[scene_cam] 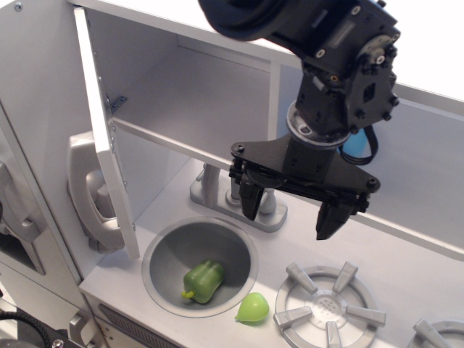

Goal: Close microwave

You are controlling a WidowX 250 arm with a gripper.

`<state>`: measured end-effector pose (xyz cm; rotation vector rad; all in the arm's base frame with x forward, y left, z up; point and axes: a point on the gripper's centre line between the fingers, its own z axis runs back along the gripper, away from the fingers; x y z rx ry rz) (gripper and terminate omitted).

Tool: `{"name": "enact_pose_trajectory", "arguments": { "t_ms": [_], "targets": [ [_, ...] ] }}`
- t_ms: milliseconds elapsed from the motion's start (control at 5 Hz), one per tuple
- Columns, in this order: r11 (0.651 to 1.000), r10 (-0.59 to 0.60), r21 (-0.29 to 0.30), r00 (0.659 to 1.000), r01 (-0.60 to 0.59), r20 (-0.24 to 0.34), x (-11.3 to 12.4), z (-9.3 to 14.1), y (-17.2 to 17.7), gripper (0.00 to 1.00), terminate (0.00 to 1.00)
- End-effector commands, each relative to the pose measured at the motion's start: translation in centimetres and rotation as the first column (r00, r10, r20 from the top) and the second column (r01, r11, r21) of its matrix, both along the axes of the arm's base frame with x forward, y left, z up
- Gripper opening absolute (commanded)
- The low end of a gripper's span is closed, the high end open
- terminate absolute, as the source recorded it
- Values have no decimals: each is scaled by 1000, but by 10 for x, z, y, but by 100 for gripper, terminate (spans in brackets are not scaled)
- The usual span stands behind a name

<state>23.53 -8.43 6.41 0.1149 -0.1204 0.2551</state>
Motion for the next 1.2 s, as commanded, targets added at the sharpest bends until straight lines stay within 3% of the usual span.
{"name": "enact_pose_trajectory", "arguments": {
  "t_ms": [0, 200, 400, 600, 800, 1000],
  "targets": [
    [1000, 0, 0, 1000, 0, 0, 0, 0, 0, 100, 0],
    [998, 6, -64, 999, -4, 39, -3, 35, 4, 100, 0],
    [993, 38, -110, 999, -33, 39, -8, 74, 20, 100, 0],
    [993, 54, -109, 998, -50, 36, -14, 100, 36, 100, 0],
    [989, 89, -124, 995, -84, 36, -16, 115, 60, 100, 0],
    [987, 149, -72, 988, -146, 49, -15, 107, 89, 100, 0]
  ]
}}
